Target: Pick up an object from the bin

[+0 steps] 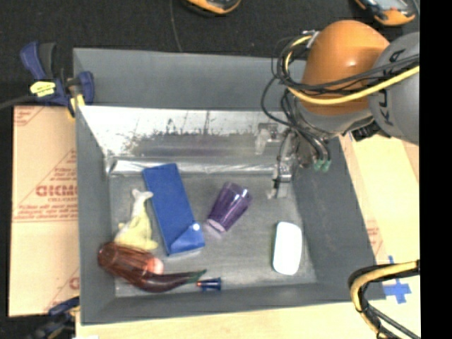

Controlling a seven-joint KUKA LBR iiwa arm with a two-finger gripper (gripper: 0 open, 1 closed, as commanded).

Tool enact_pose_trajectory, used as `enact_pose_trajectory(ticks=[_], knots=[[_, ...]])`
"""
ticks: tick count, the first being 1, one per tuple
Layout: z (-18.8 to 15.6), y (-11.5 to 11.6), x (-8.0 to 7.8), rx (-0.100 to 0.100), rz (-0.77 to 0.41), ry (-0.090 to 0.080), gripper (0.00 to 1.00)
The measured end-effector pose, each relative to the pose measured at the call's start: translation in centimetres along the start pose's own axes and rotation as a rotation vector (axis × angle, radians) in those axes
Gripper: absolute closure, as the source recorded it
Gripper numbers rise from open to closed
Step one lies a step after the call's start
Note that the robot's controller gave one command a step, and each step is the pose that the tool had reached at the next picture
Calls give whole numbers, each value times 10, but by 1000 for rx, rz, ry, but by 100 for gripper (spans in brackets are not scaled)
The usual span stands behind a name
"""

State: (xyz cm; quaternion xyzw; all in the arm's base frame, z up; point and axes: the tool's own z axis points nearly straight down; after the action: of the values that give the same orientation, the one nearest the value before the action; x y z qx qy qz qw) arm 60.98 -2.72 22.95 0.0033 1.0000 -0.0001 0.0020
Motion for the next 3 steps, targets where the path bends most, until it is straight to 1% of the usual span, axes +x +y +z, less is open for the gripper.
enact_pose_trajectory(ticks=[1, 2, 3], knots=[[24, 7, 0, 2, -102, -6, 0], [58, 21, -13, -1, -147, -1, 0], [80, 35, -14, -1, 79, -1, 0]])
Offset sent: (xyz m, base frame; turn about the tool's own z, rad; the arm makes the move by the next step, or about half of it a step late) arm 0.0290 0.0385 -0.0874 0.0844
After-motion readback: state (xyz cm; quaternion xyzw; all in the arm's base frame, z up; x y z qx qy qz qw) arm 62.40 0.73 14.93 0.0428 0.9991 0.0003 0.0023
